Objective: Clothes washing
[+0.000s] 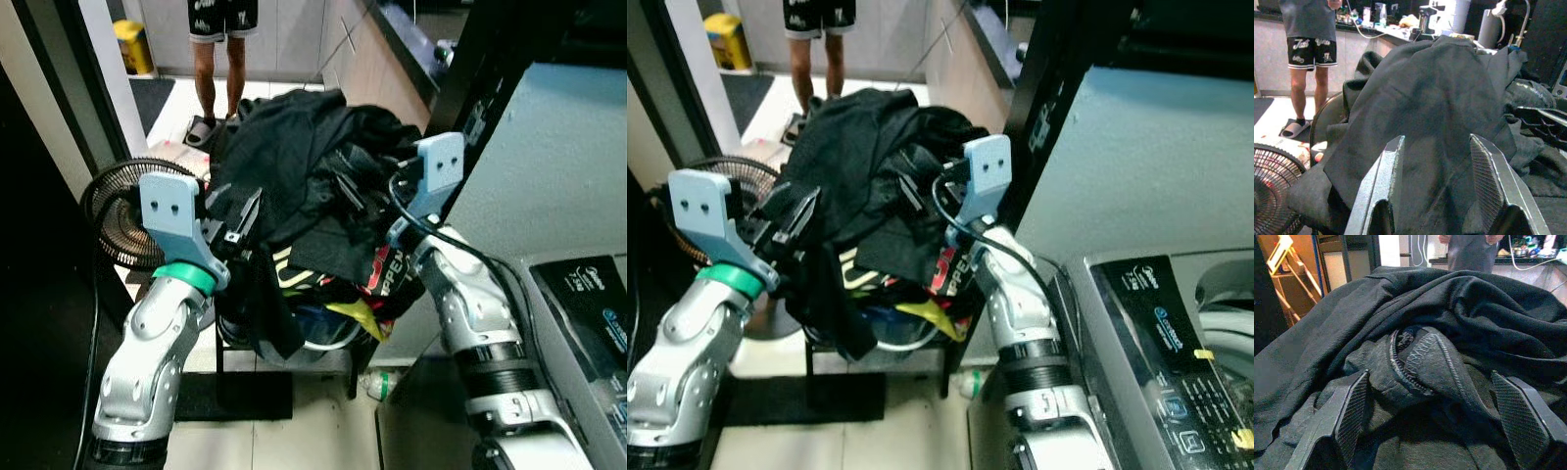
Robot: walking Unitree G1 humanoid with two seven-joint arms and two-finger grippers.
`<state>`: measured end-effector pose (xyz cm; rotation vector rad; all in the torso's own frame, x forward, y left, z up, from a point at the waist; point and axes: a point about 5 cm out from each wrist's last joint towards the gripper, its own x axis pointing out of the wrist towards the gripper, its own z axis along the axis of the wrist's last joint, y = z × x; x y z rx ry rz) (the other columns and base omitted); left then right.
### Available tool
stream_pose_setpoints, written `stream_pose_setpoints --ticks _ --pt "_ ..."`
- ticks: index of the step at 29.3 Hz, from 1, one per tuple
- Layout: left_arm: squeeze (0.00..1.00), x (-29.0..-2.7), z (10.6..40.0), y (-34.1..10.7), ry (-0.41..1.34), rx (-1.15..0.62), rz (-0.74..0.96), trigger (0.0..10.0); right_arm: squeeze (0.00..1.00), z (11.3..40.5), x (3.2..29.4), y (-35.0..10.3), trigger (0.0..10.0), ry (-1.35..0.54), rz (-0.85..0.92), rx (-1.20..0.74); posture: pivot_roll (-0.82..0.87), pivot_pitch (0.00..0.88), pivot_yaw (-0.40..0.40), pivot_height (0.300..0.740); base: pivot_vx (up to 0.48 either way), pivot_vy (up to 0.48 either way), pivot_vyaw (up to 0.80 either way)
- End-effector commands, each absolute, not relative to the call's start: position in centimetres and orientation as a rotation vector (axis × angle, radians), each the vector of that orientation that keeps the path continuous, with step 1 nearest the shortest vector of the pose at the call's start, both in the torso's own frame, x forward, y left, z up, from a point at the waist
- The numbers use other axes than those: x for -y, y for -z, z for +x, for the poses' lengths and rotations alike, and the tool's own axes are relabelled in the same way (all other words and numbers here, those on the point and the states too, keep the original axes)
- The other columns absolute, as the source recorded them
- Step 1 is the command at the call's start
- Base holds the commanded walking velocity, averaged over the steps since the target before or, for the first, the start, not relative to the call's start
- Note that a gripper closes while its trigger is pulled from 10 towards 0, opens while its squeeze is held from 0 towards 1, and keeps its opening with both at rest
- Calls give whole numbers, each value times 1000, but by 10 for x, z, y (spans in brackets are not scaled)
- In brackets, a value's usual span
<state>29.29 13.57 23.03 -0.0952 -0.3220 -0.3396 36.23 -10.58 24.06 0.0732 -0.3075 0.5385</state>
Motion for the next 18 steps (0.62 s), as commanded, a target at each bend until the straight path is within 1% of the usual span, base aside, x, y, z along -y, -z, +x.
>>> stream_pose_setpoints --ticks 1,2,4,5,6,7,13,18 --pt "0 -134 290 -227 356 306 -98 10000 0 360 104 -240 10000 -552 76 306 46 93 -7 740 0 0 0" --pt "0 -133 290 -227 357 306 -100 10000 0 360 104 -241 10000 -552 81 310 46 93 -7 740 0 0 0" --pt "0 -133 290 -228 361 306 -105 10000 0 362 105 -242 8588 -535 98 323 47 94 -1 740 0 0 0" --pt "0 -132 290 -229 363 305 -107 10000 0 364 105 -243 8510 -522 108 328 47 94 6 740 0 0 0" --pt "0 -132 290 -229 364 305 -109 10000 0 366 106 -244 8745 -511 119 332 47 94 6 740 0 0 0" --pt "0 -132 291 -229 367 304 -111 10000 0 369 106 -245 10000 -494 130 337 45 94 10 740 0 0 0" --pt "0 -129 291 -231 386 305 -118 10000 0 379 102 -254 10000 -460 172 354 44 91 12 740 0 0 0" --pt "0 -128 290 -231 389 308 -117 10000 0 383 97 -260 10000 -469 178 363 49 84 6 740 0 0 0"
